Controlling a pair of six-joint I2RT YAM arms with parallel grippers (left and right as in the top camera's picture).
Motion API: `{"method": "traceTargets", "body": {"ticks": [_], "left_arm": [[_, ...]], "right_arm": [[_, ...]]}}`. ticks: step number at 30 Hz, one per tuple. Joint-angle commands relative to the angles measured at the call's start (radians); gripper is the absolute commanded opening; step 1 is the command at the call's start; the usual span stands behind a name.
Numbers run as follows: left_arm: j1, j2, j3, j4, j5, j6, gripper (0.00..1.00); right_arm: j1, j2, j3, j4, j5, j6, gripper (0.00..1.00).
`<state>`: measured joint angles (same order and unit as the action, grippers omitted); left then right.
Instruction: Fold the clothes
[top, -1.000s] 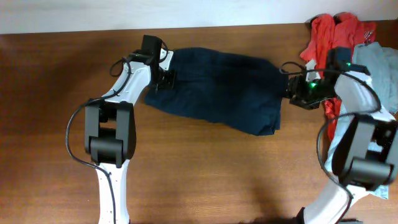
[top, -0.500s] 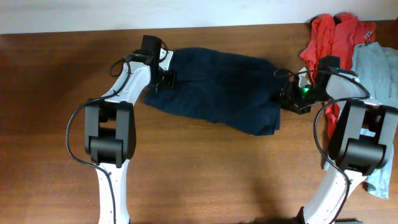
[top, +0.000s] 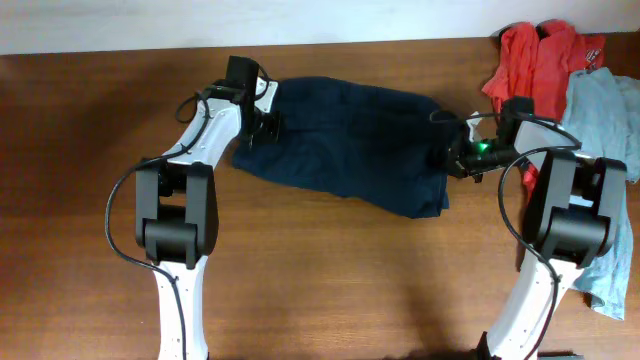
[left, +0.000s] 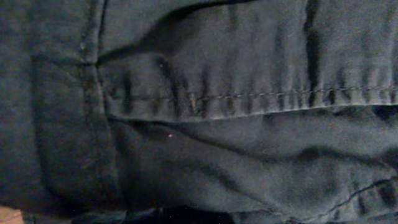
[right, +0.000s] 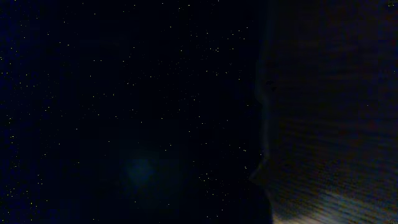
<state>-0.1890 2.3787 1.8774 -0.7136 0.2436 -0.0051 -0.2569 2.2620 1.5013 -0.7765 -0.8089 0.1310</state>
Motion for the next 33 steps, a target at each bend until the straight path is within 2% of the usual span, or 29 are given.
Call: {"method": "traceTargets", "body": {"ticks": [1,9,15,20,25,33], "left_arm": [[0.003,0.066,-0.018,-0.02,-0.004,-0.01,0.0],[0.002,0.065,-0.018,-0.024,-0.002,-0.011,0.0],[0.002,0.065,-0.018,-0.024,0.004,-0.023,0.0],[0.002,0.066,-0.018,-0.024,0.004,-0.026,0.01],[0.002,0.066,-0.018,-0.024,0.004,-0.026,0.01],[0.002,0.065,-0.018,-0.027,0.004,-0.025,0.01]], "right_arm": [[-0.048,0.052,-0.03,-0.021,0.087,-0.019,0.04],[-0.193,0.035,-0.024,-0.085,0.086,-0.096,0.04],[-0.193,0.01,0.057,-0.204,0.086,-0.18,0.04],[-0.109,-0.033,0.136,-0.275,0.087,-0.181,0.04],[0.036,-0.073,0.232,-0.332,0.087,-0.18,0.04],[0.306,-0.077,0.348,-0.287,0.114,-0.104,0.04]]}}
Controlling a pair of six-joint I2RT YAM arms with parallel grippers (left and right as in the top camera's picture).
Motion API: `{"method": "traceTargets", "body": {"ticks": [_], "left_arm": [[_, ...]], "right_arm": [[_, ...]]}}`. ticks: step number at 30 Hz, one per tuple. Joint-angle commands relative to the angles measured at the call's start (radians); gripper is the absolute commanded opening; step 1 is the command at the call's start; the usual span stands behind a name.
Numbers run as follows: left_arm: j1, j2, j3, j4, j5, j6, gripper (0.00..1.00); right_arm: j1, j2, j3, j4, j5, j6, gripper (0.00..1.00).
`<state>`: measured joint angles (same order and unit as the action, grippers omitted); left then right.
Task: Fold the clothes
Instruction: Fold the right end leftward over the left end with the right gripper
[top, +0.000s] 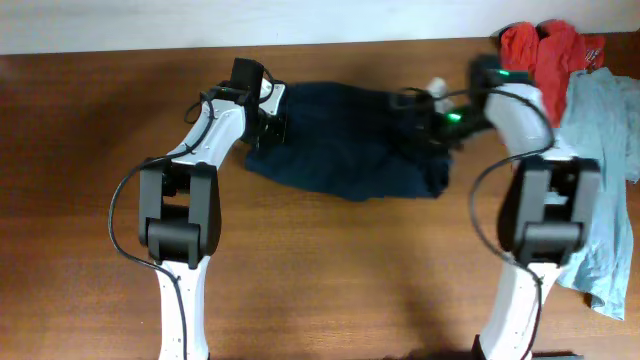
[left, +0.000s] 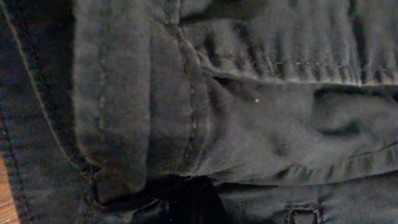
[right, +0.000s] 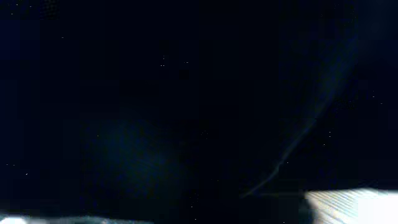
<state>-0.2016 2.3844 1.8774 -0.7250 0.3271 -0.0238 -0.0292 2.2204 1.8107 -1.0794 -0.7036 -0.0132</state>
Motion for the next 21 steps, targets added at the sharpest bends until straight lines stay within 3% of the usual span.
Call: {"method": "traceTargets", "body": {"ticks": [1,11,21], "left_arm": [[0.014,0.06,-0.018,-0.016,-0.08,-0.006,0.01],[0.014,0.06,-0.018,-0.016,-0.08,-0.006,0.01],[0.014,0.06,-0.018,-0.017,-0.079,-0.006,0.0]], "right_arm": [[0.107,-0.036,0.045,0.034,0.008,0.054,0.04],[0.325,-0.035,0.054,0.203,0.109,0.185,0.04],[0.417,-0.035,0.054,0.334,0.21,0.286,0.04]]}}
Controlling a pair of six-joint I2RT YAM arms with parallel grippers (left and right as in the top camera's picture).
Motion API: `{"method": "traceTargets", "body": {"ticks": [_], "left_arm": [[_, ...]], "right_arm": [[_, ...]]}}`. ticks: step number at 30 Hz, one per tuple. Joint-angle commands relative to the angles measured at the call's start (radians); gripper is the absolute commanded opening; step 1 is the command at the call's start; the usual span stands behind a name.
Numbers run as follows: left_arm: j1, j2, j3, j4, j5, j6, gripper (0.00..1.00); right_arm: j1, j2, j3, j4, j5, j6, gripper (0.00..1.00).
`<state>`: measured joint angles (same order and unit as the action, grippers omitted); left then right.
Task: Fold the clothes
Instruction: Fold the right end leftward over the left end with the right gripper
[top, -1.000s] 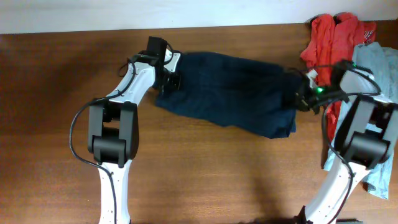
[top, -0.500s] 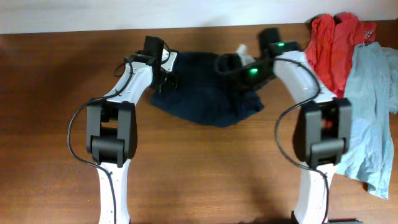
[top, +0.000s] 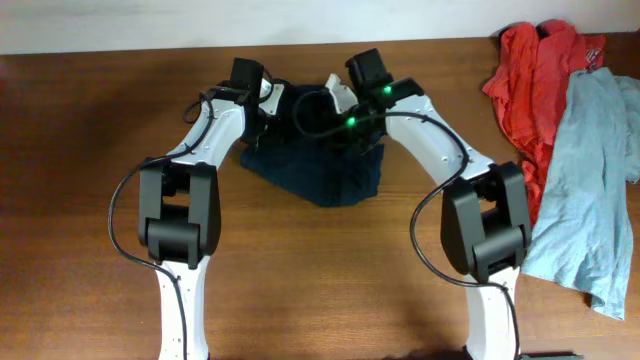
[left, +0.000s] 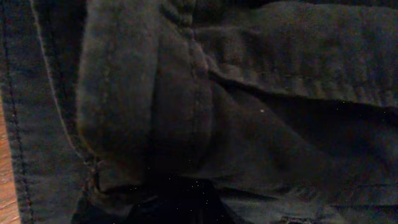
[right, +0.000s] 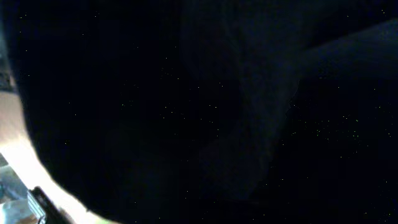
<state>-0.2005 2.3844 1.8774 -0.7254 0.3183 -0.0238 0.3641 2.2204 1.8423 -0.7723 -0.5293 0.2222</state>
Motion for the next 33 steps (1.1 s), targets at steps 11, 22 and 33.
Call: {"method": "traceTargets", "body": {"ticks": [11,22,33], "left_arm": [[0.013,0.06,-0.018,-0.019,-0.071,-0.006,0.01],[0.013,0.06,-0.018,-0.019,-0.071,-0.006,0.0],[0.03,0.045,0.027,-0.077,-0.071,-0.007,0.01]], "right_arm": [[0.056,-0.014,0.022,0.127,0.068,0.131,0.04],[0.103,-0.007,0.022,0.183,0.097,0.181,0.04],[0.102,-0.007,0.022,0.185,0.09,0.188,0.04]]}}
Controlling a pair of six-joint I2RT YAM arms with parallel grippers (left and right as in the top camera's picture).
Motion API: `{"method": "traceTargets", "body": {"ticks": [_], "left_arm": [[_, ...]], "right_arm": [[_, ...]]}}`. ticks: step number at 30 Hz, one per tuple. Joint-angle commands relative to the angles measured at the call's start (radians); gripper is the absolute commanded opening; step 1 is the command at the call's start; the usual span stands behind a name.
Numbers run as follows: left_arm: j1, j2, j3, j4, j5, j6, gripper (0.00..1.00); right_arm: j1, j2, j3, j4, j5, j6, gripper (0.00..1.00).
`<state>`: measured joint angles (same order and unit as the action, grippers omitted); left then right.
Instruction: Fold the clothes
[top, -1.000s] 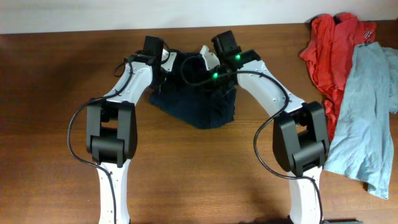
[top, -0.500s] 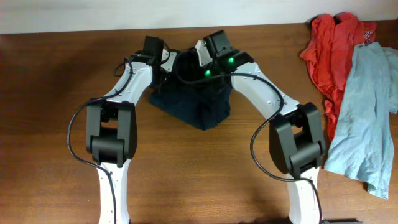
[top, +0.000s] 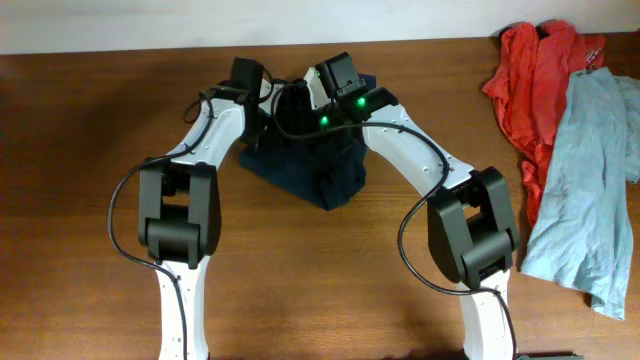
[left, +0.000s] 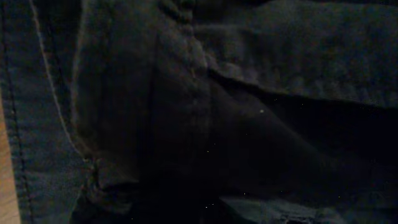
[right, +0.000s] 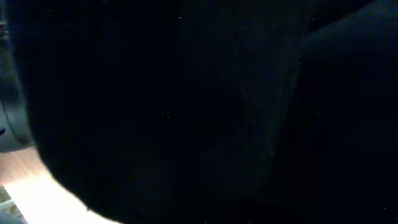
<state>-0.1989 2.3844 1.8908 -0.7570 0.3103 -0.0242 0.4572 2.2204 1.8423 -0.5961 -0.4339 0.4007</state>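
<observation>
A dark navy garment lies bunched and doubled over at the back middle of the table. My left gripper is at its left end and my right gripper is right beside it, on the carried-over end. Both sets of fingers are buried in cloth. The left wrist view is filled with navy fabric with seams and a hem. In the right wrist view there is only dark cloth, with a sliver of table in the lower left corner.
A red garment and a light blue garment lie heaped at the table's right edge. Bare brown tabletop stretches in front of the navy garment and to its right. Both arms cross over the back middle.
My right gripper has moved a little further left with the garment's end, now next to my left gripper. The navy bundle is narrower. The left gripper has stayed put.
The navy garment first lay spread wide, with my left gripper at its left end and my right at its right end. The right gripper then stood further left at each moment, the cloth's right end with it. Now that end lies over the left.
</observation>
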Motion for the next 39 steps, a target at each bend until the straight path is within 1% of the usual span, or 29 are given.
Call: {"method": "traceTargets", "body": {"ticks": [1,2,3,4,6,9,10,12,13,18,22,27,34,39], "left_arm": [[0.033,0.042,0.029,-0.061,-0.063,-0.006,0.01],[0.038,0.037,0.044,-0.076,-0.063,-0.006,0.01],[0.043,0.033,0.06,-0.092,-0.063,-0.006,0.06],[0.047,0.03,0.075,-0.106,-0.063,-0.006,0.16],[0.052,0.023,0.097,-0.125,-0.063,-0.006,0.43],[0.052,0.014,0.111,-0.134,-0.063,-0.006,0.73],[0.052,0.013,0.111,-0.134,-0.063,-0.006,0.79],[0.051,0.011,0.111,-0.135,-0.063,-0.006,0.87],[0.051,0.011,0.111,-0.137,-0.063,-0.007,0.92],[0.052,0.001,0.111,-0.146,-0.063,-0.01,0.99],[0.061,-0.043,0.116,-0.145,-0.063,-0.011,0.99],[0.109,-0.122,0.143,-0.145,-0.07,-0.056,0.99],[0.182,-0.186,0.146,-0.147,-0.074,-0.059,0.99],[0.233,-0.216,0.146,-0.17,-0.145,-0.118,0.99]], "right_arm": [[0.009,-0.007,0.022,0.009,-0.006,0.01,0.04],[0.01,-0.007,0.022,0.009,-0.006,0.01,0.04],[0.009,-0.007,0.022,0.009,-0.007,0.01,0.04],[0.009,-0.007,0.022,0.009,-0.007,0.01,0.04],[0.009,-0.007,0.022,0.009,-0.008,0.01,0.04],[0.01,-0.007,0.022,0.01,-0.015,0.011,0.04],[0.01,-0.007,0.022,0.01,-0.018,0.018,0.04],[0.009,-0.007,0.022,0.01,-0.025,0.021,0.04],[0.009,-0.007,0.022,0.01,-0.026,0.021,0.04],[0.009,-0.007,0.022,0.01,-0.029,0.021,0.04],[0.007,-0.007,0.023,0.01,-0.046,0.025,0.04],[0.006,-0.007,0.023,0.011,-0.052,0.027,0.04],[0.005,-0.009,0.029,0.01,-0.068,0.027,0.04],[0.003,-0.01,0.069,0.002,-0.086,0.027,0.04]]}}
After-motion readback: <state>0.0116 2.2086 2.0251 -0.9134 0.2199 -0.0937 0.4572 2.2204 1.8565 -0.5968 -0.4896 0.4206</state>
